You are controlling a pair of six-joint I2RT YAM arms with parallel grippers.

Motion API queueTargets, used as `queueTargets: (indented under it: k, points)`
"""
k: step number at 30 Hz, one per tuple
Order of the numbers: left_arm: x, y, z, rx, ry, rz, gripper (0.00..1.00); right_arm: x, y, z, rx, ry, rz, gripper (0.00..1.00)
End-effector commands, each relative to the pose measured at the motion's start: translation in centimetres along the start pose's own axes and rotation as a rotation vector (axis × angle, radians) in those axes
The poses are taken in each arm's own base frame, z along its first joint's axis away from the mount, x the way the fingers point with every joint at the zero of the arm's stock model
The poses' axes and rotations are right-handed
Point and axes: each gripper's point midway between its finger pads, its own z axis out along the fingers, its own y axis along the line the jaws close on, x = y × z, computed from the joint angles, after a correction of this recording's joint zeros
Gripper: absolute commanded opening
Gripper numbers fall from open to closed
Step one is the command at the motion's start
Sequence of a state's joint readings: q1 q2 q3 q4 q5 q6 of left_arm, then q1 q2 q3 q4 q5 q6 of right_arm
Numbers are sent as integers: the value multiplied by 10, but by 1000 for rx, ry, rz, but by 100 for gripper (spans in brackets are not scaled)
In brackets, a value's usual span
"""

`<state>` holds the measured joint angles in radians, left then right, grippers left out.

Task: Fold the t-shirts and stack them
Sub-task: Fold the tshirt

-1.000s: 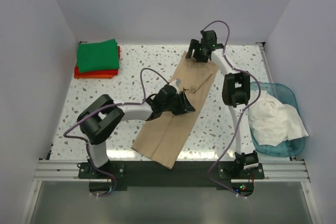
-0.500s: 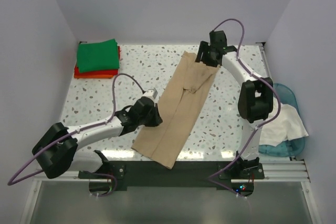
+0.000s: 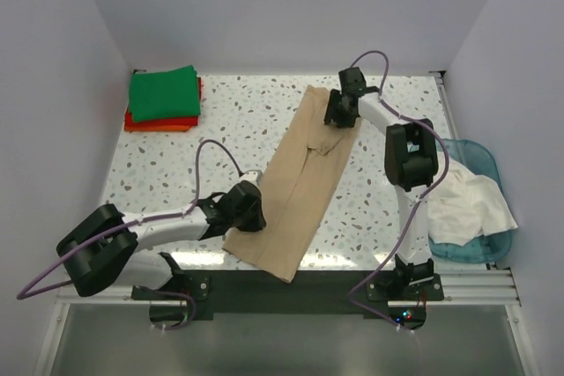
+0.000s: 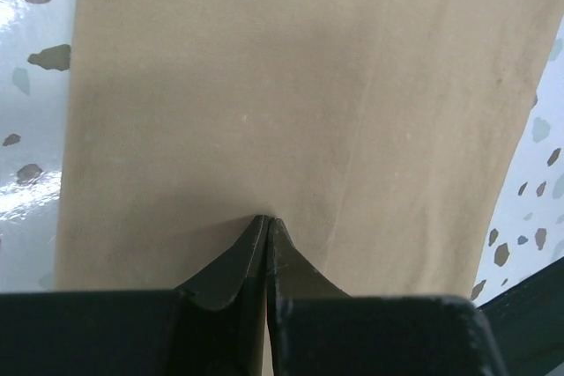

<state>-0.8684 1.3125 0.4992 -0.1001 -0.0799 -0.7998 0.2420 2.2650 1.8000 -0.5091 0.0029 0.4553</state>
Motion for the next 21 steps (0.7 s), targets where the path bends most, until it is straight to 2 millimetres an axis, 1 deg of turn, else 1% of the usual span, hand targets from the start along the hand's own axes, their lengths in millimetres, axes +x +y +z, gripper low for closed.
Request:
queueTargets:
  k: [1,2,3,4,5,6,7,8,9,10,11,12,13,14,15,16,17,18,19,20,21]
  points:
    - [1,-9,9,16,-15,-65,7,2,-8,31,38,18,-33,53]
    - [1,-11,11,24,-11,-81,7,1,-9,36,45,18,-38,53]
    - [-4,-19,13,52,-30,-98,7,-3,-9,39,49,10,-51,53]
    - [-4,-21,16,55,-27,-113,8,-17,-2,40,29,-23,-55,53]
    - [-5,-26,18,66,-24,-137,9,-13,-2,53,25,-13,-58,54]
    - [-13,-35,20,90,-42,-151,9,-18,1,56,17,-23,-66,54]
    - [-13,-36,25,88,-34,-164,11,-36,11,56,-12,-63,-70,54]
    - [-14,-42,28,99,-29,-180,12,-41,15,59,-23,-69,-73,55]
    - [-27,-55,30,132,-50,-185,13,-36,14,72,-22,-49,-81,55]
    - [-25,-55,37,122,-35,-183,16,-58,24,66,-44,-102,-83,57]
    - [-29,-60,40,127,-35,-189,18,-62,27,68,-52,-115,-88,58]
    - [-38,-72,42,153,-46,-186,19,-74,36,69,-87,-149,-96,59]
    - [-37,-74,48,153,-33,-186,22,-79,39,68,-99,-164,-102,63]
    - [-38,-79,49,166,-26,-188,24,-83,44,68,-115,-178,-110,65]
    - [-43,-88,49,199,-26,-192,26,-95,50,62,-137,-217,-122,66]
    - [-45,-92,50,212,-29,-191,29,-101,52,58,-143,-235,-126,70]
    - [-49,-96,48,225,-36,-185,31,-108,55,51,-151,-253,-131,72]
    - [-57,-103,41,244,-56,-178,33,-115,58,44,-157,-271,-140,74]
    - [-61,-104,37,251,-69,-158,37,-127,64,25,-167,-305,-142,77]
    - [-67,-106,33,255,-91,-145,39,-133,65,14,-168,-319,-142,79]
    - [-77,-110,21,274,-124,-133,42,-139,67,1,-171,-333,-141,81]
